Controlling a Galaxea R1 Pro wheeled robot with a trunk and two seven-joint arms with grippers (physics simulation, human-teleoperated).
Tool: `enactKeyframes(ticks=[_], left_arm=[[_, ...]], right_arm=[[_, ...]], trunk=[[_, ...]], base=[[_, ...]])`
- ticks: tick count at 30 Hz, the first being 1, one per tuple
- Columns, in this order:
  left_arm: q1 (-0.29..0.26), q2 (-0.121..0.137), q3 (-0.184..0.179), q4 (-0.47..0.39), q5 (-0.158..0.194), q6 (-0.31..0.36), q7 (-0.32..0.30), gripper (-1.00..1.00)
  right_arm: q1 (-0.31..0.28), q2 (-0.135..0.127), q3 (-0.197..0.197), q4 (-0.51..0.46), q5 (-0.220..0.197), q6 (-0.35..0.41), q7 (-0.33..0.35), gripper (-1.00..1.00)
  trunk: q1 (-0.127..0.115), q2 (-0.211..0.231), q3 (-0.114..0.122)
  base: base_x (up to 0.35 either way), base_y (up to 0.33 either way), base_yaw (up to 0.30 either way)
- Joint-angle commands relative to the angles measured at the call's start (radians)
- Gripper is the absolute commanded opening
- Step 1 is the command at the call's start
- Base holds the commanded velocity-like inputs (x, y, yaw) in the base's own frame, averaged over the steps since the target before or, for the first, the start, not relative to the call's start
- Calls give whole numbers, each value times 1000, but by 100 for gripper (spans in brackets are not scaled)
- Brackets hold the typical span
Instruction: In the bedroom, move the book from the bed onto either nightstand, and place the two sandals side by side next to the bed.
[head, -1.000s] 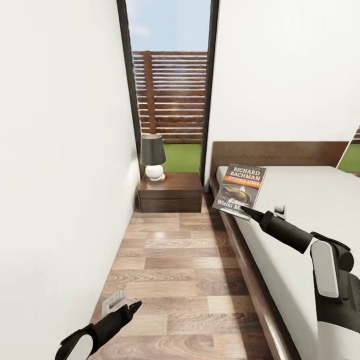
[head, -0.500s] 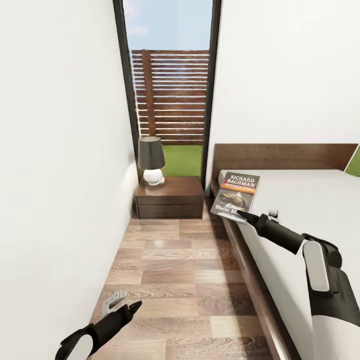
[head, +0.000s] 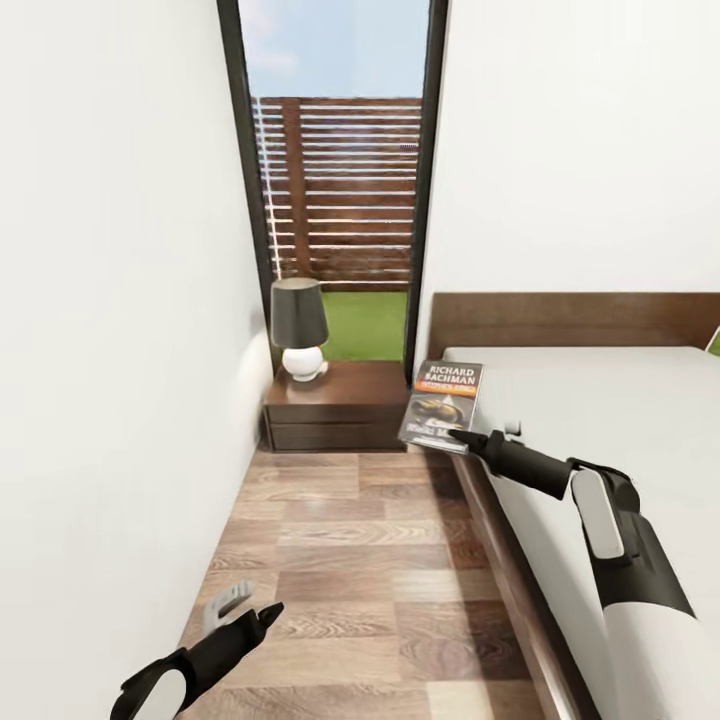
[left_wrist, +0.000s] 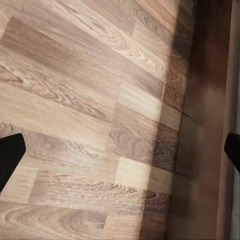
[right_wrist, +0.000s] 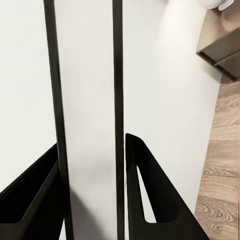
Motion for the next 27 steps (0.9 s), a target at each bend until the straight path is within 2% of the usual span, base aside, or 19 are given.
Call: enactKeyframes(ticks=[1, 2, 8, 9, 11, 12, 17, 27], left_arm=[[0, 1, -2, -1, 10, 2, 9, 100], [0, 1, -2, 0, 11, 2, 9, 100], [0, 1, -2, 1, 11, 2, 9, 100], [0, 1, -2, 3, 11, 2, 10, 100], [0, 1, -2, 7, 11, 2, 9, 100], [0, 1, -1, 17, 11, 1, 9, 100], [0, 1, -1, 19, 11, 2, 10, 100], [0, 1, -1, 25, 11, 2, 10, 100]], right_arm=[[-3, 0, 7, 5, -4, 6, 8, -100], [-13, -2, 26, 33, -4, 6, 8, -100], [-45, -1, 40, 119, -3, 6, 10, -100], [-60, -1, 44, 163, -2, 6, 11, -100], [-64, -1, 47, 174, -2, 6, 11, -100], [-72, -1, 74, 207, -4, 6, 12, -100], [-90, -1, 82, 249, -4, 6, 12, -100], [-176, 1, 117, 452, -1, 6, 13, -100]], trunk=[[0, 0, -1], [0, 0, -1], [0, 0, -1], [0, 0, -1], [0, 0, -1], [0, 0, -1], [0, 0, -1], [0, 0, -1]], base=[[327, 0, -4], [327, 0, -44], [327, 0, -46], [327, 0, -13], [327, 0, -9], [327, 0, -2], [327, 0, -1], [327, 0, 0]])
